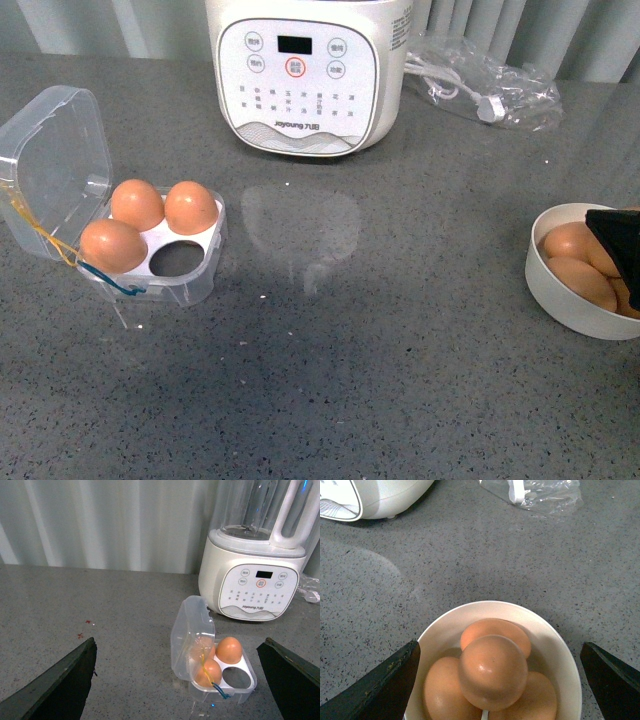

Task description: Put egg into box

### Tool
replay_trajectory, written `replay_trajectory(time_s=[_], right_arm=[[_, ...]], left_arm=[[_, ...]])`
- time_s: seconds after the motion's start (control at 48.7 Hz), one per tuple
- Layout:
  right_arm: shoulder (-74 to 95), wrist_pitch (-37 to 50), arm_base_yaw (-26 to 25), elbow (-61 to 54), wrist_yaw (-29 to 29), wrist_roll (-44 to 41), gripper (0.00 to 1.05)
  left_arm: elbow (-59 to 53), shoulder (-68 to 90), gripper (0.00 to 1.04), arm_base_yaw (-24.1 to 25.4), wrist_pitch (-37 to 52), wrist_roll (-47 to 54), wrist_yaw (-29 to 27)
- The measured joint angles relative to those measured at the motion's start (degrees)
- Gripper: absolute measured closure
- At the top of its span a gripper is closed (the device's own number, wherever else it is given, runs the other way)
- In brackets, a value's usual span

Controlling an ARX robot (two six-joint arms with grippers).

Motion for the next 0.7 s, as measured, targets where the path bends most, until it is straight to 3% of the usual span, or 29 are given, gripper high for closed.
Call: replay_trajectory(time_s=[0.452, 0.698], right_arm=[[5.42, 1.70, 0.20, 1.40, -0.07, 0.15, 0.08], [7.04, 2.54, 0.31, 1.51, -0.83, 0.22, 0.55]], left_arm=[[0.00, 0.00, 0.07, 0.00, 0.00, 0.00, 0.00], [0.00, 0.00, 0.07, 0.00, 0.00, 0.00, 0.00]])
